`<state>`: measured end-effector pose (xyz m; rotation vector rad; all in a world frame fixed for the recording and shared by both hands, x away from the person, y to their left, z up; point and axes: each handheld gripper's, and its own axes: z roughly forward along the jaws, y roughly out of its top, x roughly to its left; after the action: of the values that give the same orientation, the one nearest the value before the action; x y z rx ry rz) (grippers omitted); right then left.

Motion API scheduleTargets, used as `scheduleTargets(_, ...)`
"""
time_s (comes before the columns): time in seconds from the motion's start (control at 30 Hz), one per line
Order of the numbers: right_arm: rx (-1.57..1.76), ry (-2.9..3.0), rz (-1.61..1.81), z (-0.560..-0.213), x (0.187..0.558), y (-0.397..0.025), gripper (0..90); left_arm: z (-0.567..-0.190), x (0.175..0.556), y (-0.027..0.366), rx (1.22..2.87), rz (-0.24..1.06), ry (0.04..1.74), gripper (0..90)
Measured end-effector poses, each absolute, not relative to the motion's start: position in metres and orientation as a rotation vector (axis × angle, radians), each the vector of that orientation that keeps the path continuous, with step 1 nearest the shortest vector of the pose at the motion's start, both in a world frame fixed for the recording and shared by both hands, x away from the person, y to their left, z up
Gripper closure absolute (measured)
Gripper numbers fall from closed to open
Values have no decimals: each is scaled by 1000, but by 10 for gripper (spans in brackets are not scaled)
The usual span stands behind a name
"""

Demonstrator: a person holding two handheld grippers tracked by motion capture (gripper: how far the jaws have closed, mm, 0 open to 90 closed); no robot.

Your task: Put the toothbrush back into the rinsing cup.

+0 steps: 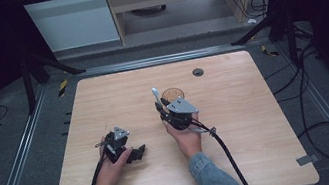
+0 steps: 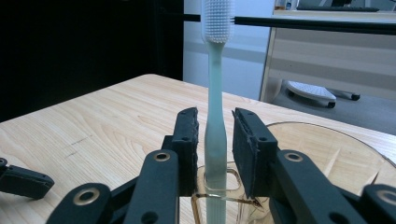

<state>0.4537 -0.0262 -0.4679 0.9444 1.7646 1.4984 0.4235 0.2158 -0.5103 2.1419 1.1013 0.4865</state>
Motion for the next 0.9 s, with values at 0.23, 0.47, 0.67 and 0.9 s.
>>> scheduleTargets(0.23, 925, 1769, 1480, -463, 451, -26, 670, -510, 423, 216, 2142, 486, 1101, 0)
scheduleTargets(0.47, 908, 1781, 1470, -456, 449, -28, 632, -510, 423, 216, 2142, 486, 1101, 0)
scheduleTargets(0.67, 912, 1810, 1442, -451, 447, -30, 556, -510, 423, 216, 2142, 486, 1101, 0)
scheduleTargets(0.9, 922, 1849, 1394, -447, 446, -33, 462, -510, 423, 216, 2144, 486, 1101, 0)
